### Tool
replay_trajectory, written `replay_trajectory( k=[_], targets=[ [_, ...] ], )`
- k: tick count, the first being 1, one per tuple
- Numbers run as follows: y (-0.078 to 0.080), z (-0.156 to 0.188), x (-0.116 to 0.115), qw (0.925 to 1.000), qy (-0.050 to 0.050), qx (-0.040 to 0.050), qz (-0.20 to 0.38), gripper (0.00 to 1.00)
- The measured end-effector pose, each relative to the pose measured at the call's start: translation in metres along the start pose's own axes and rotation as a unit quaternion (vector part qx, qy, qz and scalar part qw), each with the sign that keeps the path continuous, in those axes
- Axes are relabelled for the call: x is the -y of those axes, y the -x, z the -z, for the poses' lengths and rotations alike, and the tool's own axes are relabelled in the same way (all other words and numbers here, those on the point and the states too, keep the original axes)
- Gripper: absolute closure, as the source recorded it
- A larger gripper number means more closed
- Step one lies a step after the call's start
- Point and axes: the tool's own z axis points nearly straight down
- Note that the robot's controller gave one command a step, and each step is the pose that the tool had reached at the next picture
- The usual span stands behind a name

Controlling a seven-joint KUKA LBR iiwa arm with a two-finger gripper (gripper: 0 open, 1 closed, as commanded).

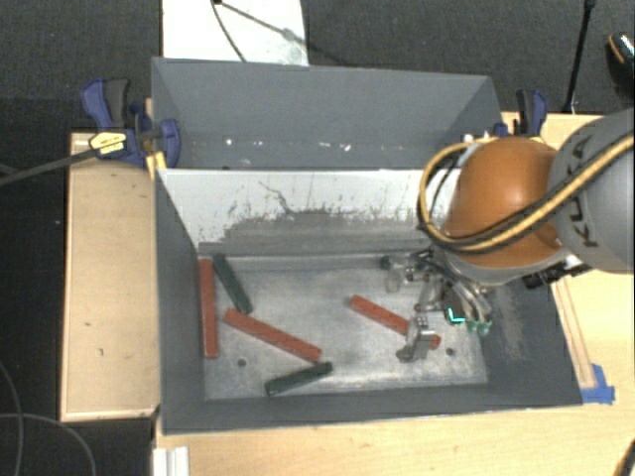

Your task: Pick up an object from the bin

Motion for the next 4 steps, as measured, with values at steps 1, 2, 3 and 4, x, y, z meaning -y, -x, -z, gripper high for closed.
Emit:
replay_trajectory(
  k=[1,2,3,4],
  targets=[
    [0.022,-0.101,-0.016,0.9981,0.000,0.0010,-0.061,0.00],
    [0.024,-0.096,-0.015,0.9981,0.000,0.0049,-0.062,1.00],
    [0.027,0.060,0.006,0.9972,0.000,0.0083,-0.074,1.00],
    [0.025,0.056,0.005,0.9973,0.000,0.0039,-0.073,0.00]
  ],
)
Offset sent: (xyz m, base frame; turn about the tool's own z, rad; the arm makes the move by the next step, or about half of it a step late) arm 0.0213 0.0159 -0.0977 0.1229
